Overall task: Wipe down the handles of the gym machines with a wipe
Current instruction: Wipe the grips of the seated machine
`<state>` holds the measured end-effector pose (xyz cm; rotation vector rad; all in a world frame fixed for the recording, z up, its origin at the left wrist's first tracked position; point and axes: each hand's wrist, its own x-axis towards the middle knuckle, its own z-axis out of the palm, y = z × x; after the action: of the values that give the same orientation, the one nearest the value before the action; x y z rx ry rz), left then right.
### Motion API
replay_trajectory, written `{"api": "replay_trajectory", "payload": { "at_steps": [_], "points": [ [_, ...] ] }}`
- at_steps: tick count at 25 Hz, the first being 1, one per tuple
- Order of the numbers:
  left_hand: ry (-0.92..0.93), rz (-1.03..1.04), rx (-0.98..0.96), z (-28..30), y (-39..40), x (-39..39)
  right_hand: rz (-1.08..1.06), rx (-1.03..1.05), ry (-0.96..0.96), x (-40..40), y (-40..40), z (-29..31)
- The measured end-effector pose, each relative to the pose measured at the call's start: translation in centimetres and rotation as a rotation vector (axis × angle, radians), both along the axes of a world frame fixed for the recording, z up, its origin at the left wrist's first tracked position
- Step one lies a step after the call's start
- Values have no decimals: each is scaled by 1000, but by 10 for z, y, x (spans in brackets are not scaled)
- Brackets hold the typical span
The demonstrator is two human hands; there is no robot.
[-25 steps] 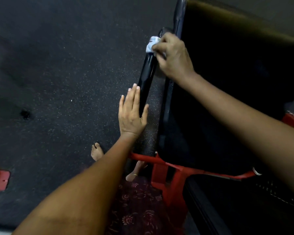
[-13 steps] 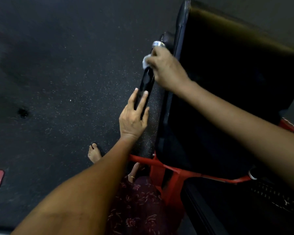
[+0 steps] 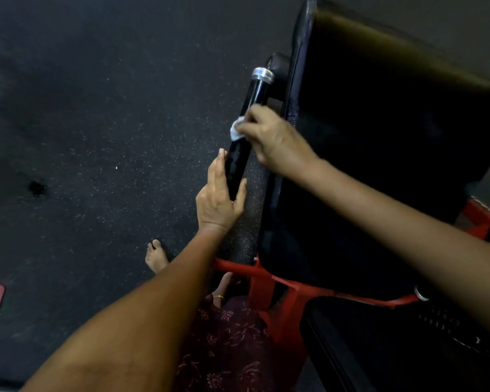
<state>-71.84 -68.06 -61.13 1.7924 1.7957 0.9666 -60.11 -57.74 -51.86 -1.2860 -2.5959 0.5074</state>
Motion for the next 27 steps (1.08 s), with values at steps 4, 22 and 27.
{"api": "replay_trajectory", "payload": {
  "at_steps": [4,22,27],
  "points": [
    [51,16,-5,-1,-1,0,182,-30,-107,5,-4,8],
    [45,23,1,1,-2,1,-148,243,-53,5,53,3],
    [39,32,6,-2,-2,0,-88,350,7,3,14,0]
  ]
}}
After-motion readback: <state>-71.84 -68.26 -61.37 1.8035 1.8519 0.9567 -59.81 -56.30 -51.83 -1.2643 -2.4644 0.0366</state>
